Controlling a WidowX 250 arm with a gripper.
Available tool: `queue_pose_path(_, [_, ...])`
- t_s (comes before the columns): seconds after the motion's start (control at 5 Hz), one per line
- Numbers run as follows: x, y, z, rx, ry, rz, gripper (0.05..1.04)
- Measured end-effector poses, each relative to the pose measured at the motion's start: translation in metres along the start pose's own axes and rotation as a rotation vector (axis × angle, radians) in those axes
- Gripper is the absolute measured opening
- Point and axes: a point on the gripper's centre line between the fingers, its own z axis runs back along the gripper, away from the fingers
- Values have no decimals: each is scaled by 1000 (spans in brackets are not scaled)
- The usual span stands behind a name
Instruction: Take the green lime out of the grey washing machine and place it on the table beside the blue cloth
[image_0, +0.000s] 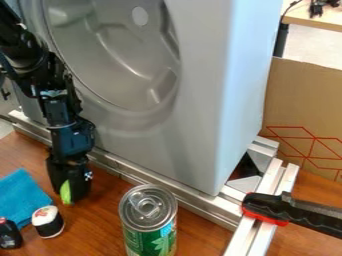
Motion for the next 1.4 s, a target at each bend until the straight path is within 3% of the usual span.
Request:
queue_pose_path(0.4, [5,1,19,10,-72,30,990])
queue_pose_path(0.6, [9,1,53,63,-153,26,991])
queue_pose_path(0.8, [-4,-11,84,107,-193,23,993])
queue_pose_path(1.0, [-30,-13,100,201,-129,79,995])
queue_pose_path(1.2, [-36,-23,100,255,-14,87,995])
queue_pose_path(1.4, [-36,-23,100,259,-6,89,996])
